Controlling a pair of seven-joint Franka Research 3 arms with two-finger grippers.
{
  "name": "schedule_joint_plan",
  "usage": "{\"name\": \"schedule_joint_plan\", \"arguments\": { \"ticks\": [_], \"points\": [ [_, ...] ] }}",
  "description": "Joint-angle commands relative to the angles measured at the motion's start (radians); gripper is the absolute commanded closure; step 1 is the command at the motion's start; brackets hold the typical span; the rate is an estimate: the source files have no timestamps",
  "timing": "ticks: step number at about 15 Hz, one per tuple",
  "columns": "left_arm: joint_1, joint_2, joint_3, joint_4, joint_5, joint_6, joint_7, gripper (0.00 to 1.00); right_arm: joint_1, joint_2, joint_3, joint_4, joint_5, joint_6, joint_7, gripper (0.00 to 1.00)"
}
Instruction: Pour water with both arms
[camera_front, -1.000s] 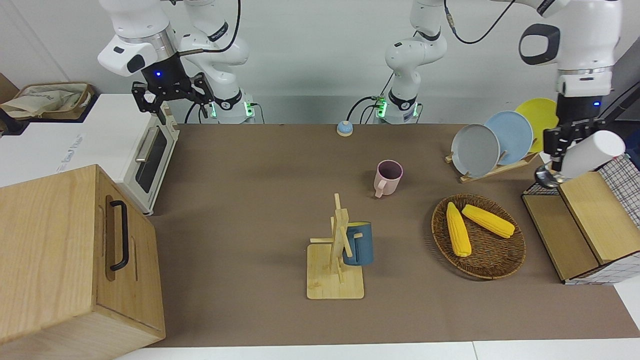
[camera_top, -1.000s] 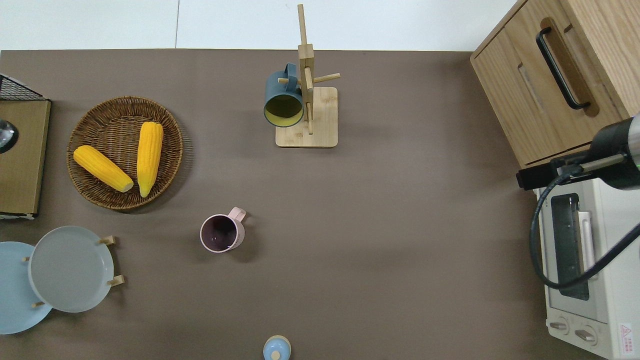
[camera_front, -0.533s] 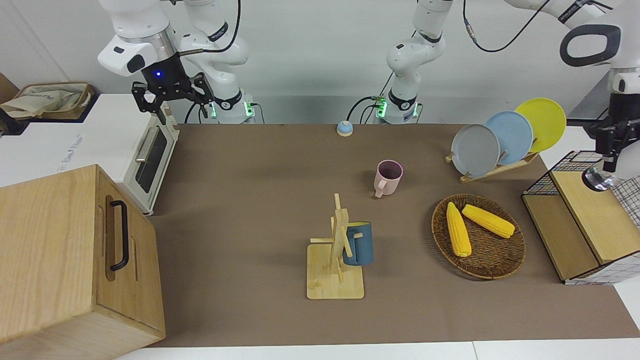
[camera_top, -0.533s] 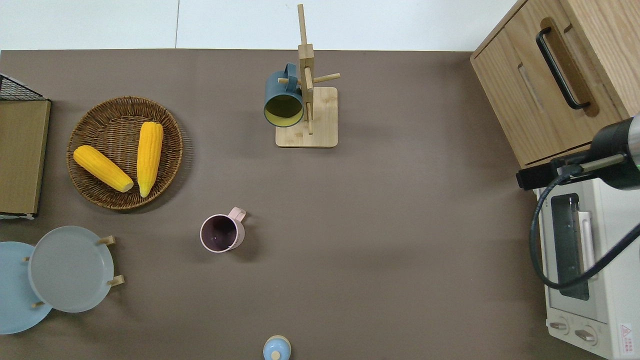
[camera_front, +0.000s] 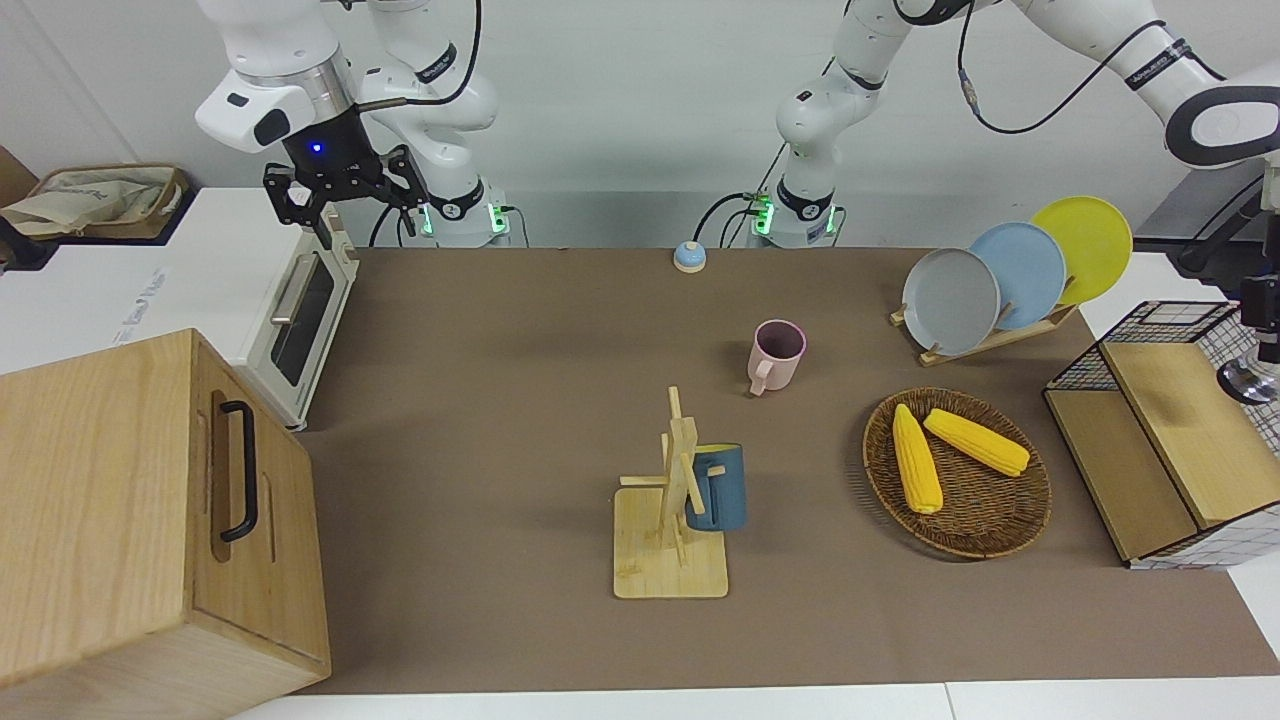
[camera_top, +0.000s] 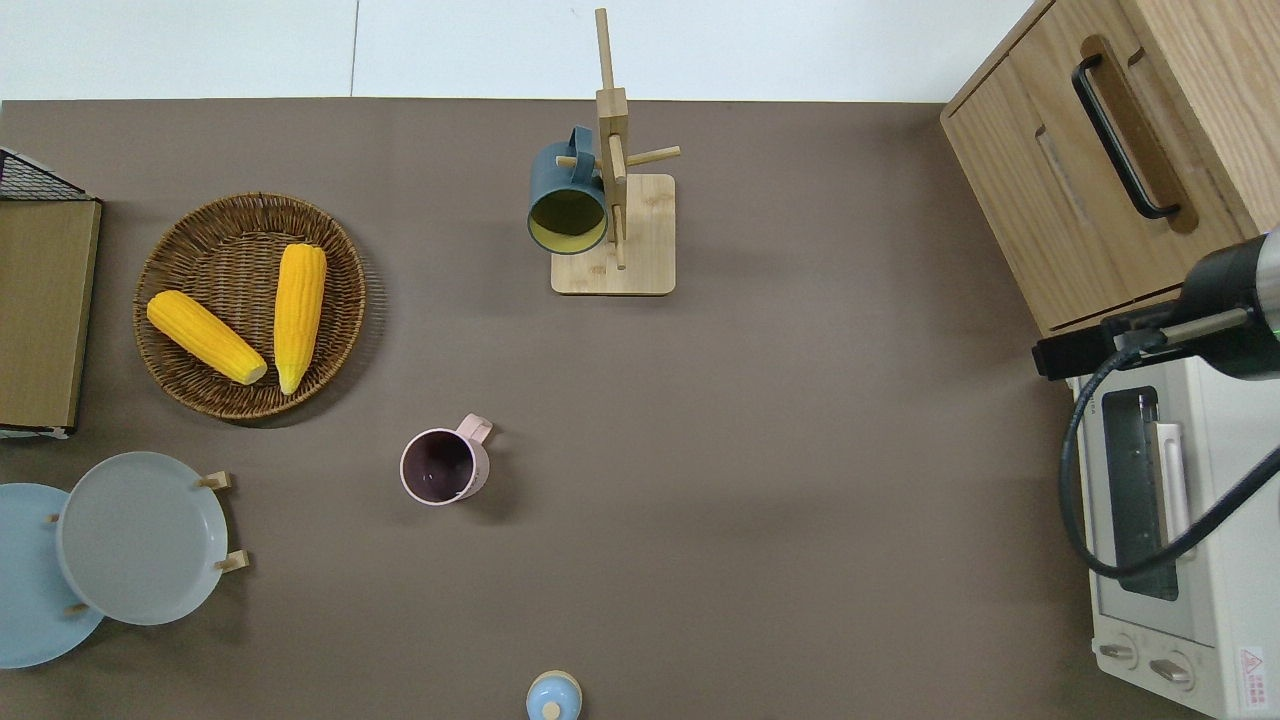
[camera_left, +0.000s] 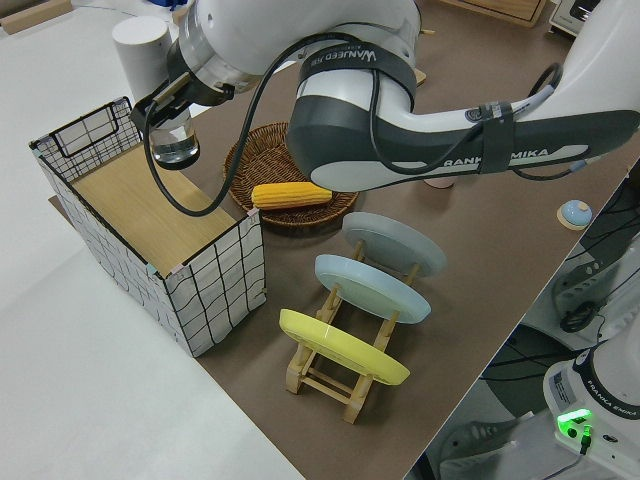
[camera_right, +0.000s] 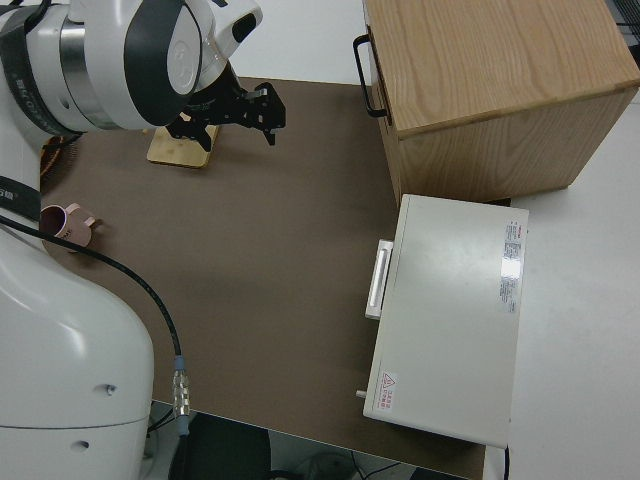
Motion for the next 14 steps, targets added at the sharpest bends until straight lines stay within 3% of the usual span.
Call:
{"name": "schedule_joint_plan", "arguments": {
  "ticks": [1,8,10,12,14],
  "points": [
    [0.007,0.065,-0.012,0.037,-0.096,0.071,0.101,1.00,-0.003,-0.009,0.003,-0.007,-0.008,-0.009,-0.003,0.009],
    [0.004,0.123,-0.013,0.040,-0.117,0.083,0.122,0.99,-0.003,-0.009,0.003,-0.007,-0.008,-0.009,-0.003,0.009],
    [0.004,0.127,-0.013,0.040,-0.117,0.083,0.134,0.95,-0.003,-0.009,0.003,-0.007,-0.008,-0.009,-0.003,0.009],
    [0.004,0.128,-0.013,0.040,-0.116,0.083,0.136,0.85,-0.003,-0.009,0.003,-0.007,-0.008,-0.009,-0.003,0.009],
    [0.002,0.130,-0.015,0.040,-0.113,0.083,0.136,0.57,-0.003,-0.009,0.003,-0.007,-0.008,-0.009,-0.003,0.009]
  ]
}}
